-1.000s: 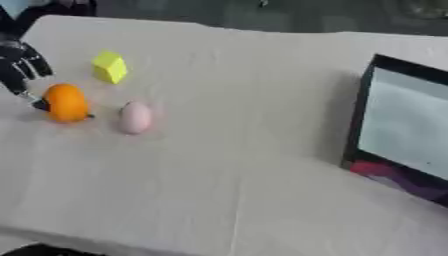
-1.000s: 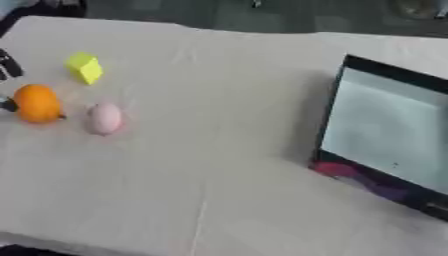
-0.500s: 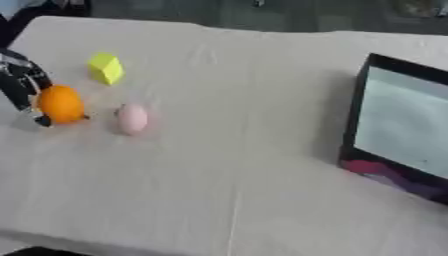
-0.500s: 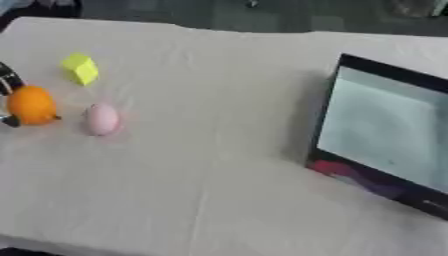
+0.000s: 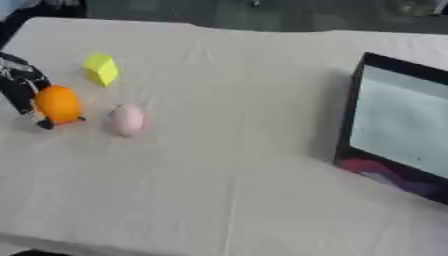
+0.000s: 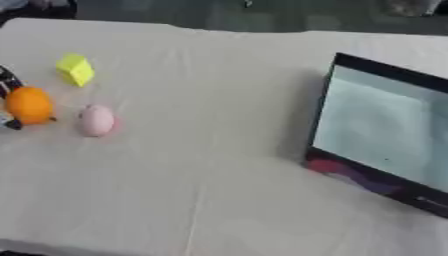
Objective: Pick up the objects with one hand, pass them to the other hand, and then place them into the box on the other side of the table.
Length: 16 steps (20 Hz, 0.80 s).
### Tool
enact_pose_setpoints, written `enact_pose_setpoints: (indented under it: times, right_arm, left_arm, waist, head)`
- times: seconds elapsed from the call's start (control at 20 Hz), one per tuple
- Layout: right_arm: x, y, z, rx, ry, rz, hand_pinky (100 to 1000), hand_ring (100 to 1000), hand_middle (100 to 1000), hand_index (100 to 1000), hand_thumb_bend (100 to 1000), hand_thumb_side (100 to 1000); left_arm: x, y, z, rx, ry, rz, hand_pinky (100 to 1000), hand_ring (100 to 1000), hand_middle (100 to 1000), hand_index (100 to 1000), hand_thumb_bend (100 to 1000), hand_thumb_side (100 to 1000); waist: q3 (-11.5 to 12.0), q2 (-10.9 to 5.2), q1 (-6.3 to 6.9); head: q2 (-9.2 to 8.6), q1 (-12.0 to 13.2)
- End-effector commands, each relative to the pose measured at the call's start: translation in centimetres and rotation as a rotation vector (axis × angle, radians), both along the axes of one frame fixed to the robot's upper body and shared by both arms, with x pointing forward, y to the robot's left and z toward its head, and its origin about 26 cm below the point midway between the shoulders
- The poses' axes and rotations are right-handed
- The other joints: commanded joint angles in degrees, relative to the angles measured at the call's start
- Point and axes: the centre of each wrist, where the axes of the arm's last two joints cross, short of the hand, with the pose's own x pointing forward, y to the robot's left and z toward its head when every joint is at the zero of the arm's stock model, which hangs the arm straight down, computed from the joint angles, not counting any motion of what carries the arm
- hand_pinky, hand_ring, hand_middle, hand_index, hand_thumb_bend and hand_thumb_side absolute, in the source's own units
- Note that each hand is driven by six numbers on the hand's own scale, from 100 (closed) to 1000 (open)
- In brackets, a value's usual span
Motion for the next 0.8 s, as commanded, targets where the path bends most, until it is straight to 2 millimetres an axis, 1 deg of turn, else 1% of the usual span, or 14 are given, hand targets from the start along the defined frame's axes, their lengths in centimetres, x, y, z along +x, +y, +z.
enact_pose_setpoints:
  times: [0.05,0.1,0.15,0.2,0.25,0.3,0.35,0.4,0.45,0.65,0.8]
  right_arm:
    - [0.02,-0.21,0.85,-0.028,-0.012,-0.002,1000,1000,1000,1000,100,765]
    - [0.02,-0.21,0.80,-0.029,-0.011,-0.003,1000,1000,1000,1000,100,766]
    - [0.01,-0.22,0.74,-0.029,-0.009,-0.004,1000,1000,1000,1000,100,769]
    - [0.01,-0.23,0.68,-0.029,-0.007,-0.006,1000,1000,1000,1000,100,770]
    - [0.02,-0.22,0.64,-0.030,-0.005,-0.006,1000,1000,1000,1000,100,771]
    - [0.03,-0.20,0.61,-0.030,-0.004,-0.006,1000,1000,1000,1000,100,771]
    - [0.03,-0.19,0.59,-0.031,-0.004,-0.005,1000,1000,1000,1000,100,771]
    - [0.04,-0.18,0.59,-0.031,-0.004,-0.005,1000,1000,1000,1000,100,770]
    - [0.04,-0.18,0.61,-0.031,-0.005,-0.005,1000,1000,1000,1000,100,768]
    - [0.05,-0.22,0.68,-0.033,-0.009,-0.005,1000,1000,1000,1000,100,766]
    - [0.07,-0.21,0.65,-0.033,-0.007,-0.004,1000,1000,999,1000,100,768]
  left_arm:
    - [-0.14,0.70,1.20,0.003,-0.063,0.026,813,799,733,771,616,153]
    - [-0.17,0.74,1.12,0.000,-0.071,0.030,810,791,721,758,589,158]
    - [-0.19,0.78,1.10,-0.002,-0.082,0.035,797,772,694,736,533,152]
    - [-0.21,0.81,1.14,0.001,-0.098,0.041,787,759,673,717,505,129]
    - [-0.22,0.80,1.14,0.006,-0.116,0.047,779,747,656,693,484,114]
    - [-0.23,0.78,1.08,0.008,-0.130,0.051,779,747,656,693,484,114]
    - [-0.26,0.84,1.03,0.015,-0.147,0.061,749,696,600,622,423,100]
    - [-0.28,0.87,0.88,0.022,-0.162,0.071,740,677,583,601,382,100]
    - [-0.31,0.93,0.71,0.024,-0.172,0.080,729,654,560,579,318,100]
    - [-0.49,1.27,0.49,0.006,-0.199,0.102,724,629,529,543,304,100]
    - [-0.60,1.38,0.73,-0.025,-0.223,0.108,719,610,520,549,339,100]
  waist:
    - [-0.02,-2.49,-0.55]
    - [-0.01,-2.47,-0.56]
    - [0.01,-2.44,-0.57]
    - [0.03,-2.42,-0.57]
    - [0.05,-2.40,-0.58]
    - [0.06,-2.39,-0.58]
    - [0.08,-2.37,-0.60]
    - [0.07,-2.35,-0.62]
    - [0.05,-2.33,-0.67]
    - [0.04,-2.28,-0.79]
    - [0.12,-2.31,-0.80]
  head:
    - [-0.23,-0.15]
    - [-0.21,-0.16]
    - [-0.16,-0.12]
    - [-0.08,-0.07]
    - [0.00,-0.07]
    - [0.05,-0.07]
    - [0.13,-0.07]
    - [0.20,-0.07]
    - [0.26,-0.08]
    - [0.30,-0.11]
    - [0.34,0.06]
